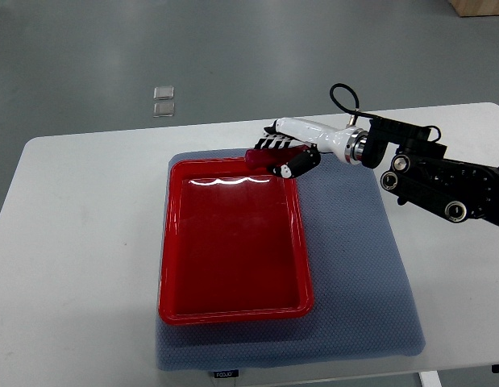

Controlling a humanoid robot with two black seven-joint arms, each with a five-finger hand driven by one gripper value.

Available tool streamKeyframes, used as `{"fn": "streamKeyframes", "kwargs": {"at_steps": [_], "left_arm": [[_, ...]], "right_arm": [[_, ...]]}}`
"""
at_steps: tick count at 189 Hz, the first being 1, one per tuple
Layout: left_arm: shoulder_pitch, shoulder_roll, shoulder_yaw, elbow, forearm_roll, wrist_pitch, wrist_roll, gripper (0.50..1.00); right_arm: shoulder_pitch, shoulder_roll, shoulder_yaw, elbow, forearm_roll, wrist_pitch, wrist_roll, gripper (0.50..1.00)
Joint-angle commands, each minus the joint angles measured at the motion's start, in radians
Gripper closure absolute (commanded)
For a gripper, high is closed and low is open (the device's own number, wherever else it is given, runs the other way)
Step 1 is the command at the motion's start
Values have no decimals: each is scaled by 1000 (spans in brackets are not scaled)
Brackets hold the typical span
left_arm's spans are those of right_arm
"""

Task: Place red pepper on red tray
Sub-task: 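Lift the red pepper with the right hand and carry it over the tray, then lower the pepper into the tray and open the right hand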

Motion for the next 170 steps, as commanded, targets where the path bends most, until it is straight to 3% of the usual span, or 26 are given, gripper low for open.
{"fn": "streamKeyframes", "kwargs": {"at_steps": [1, 38, 86, 93, 105, 106, 116, 139, 156, 157, 159, 170], "left_arm": [[1, 0, 0, -2, 0, 0, 0, 500], [1, 0, 0, -1, 0, 0, 0, 500], [1, 0, 0, 5, 0, 0, 0, 500], [1, 0, 0, 5, 0, 0, 0, 500], [1, 0, 0, 5, 0, 0, 0, 500], [1, 0, 0, 7, 0, 0, 0, 500], [1, 0, 0, 7, 0, 0, 0, 500], [1, 0, 0, 7, 0, 0, 0, 500], [1, 0, 0, 7, 0, 0, 0, 500], [1, 0, 0, 8, 0, 0, 0, 500], [1, 0, 0, 8, 0, 0, 0, 500], [1, 0, 0, 8, 0, 0, 0, 500]], "right_arm": [[9, 91, -45, -34, -4, -2, -1, 1000], [1, 183, -117, -92, -15, -20, 2, 1000], [-6, 198, -134, -104, -18, -32, 8, 1000], [-9, 197, -134, -106, -18, -32, 8, 928], [-9, 197, -132, -106, -16, -32, 8, 916], [-13, 195, -131, -106, -16, -31, 10, 843], [-14, 195, -131, -106, -16, -31, 10, 783], [-23, 195, -129, -112, -16, -31, 10, 707], [-28, 195, -129, -112, -16, -31, 10, 691], [-28, 194, -128, -112, -15, -31, 10, 648], [-28, 194, -128, -112, -13, -31, 11, 638], [-28, 192, -117, -112, -9, -31, 10, 621]]}}
